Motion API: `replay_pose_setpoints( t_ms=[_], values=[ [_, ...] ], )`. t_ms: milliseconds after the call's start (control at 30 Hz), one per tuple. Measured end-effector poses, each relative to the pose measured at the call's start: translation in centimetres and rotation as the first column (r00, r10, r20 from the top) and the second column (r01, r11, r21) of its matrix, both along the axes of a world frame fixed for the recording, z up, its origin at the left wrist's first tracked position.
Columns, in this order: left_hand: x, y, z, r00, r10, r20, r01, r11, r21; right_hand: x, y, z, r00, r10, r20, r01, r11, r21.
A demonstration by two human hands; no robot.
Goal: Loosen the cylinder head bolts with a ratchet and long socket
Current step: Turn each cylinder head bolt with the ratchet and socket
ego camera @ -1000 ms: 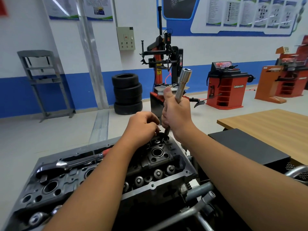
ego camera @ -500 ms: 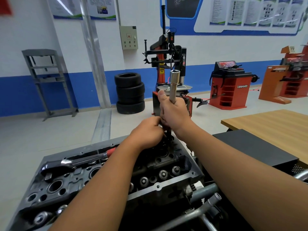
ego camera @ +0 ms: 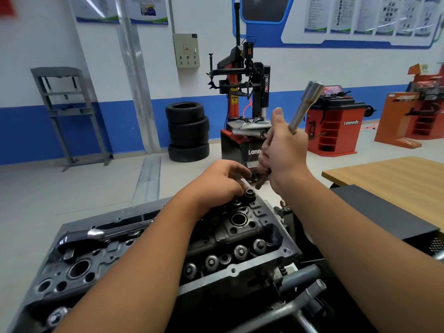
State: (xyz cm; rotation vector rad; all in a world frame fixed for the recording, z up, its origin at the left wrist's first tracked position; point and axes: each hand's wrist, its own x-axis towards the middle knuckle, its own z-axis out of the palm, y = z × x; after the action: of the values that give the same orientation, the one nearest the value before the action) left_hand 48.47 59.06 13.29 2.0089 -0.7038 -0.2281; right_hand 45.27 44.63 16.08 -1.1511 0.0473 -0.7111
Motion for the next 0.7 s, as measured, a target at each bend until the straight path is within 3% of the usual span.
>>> replay_pose_setpoints(
  t_ms=[133,400,700],
  values=[
    [-0.2,-0.1,0.1,0.986,-0.044,0.162,0.032,0.997,0.074,-0.5,-0.5,0.0,1.000,0.030,0.007,-0.031,0.995,0.090],
    [-0.3,0.5,0.1,0.953,-0.014,0.304,0.028,0.999,-0.042,-1.9,-0.6,1.3,0.979,0.058,0.197,-0.099,0.974,0.203],
    [-0.4,0.2,-0.5,0.890,-0.062,0.452,0.055,0.998,0.030,-2.6,-0.3,1.4,0.974,0.053,0.221,-0.081,0.990,0.119]
  ],
)
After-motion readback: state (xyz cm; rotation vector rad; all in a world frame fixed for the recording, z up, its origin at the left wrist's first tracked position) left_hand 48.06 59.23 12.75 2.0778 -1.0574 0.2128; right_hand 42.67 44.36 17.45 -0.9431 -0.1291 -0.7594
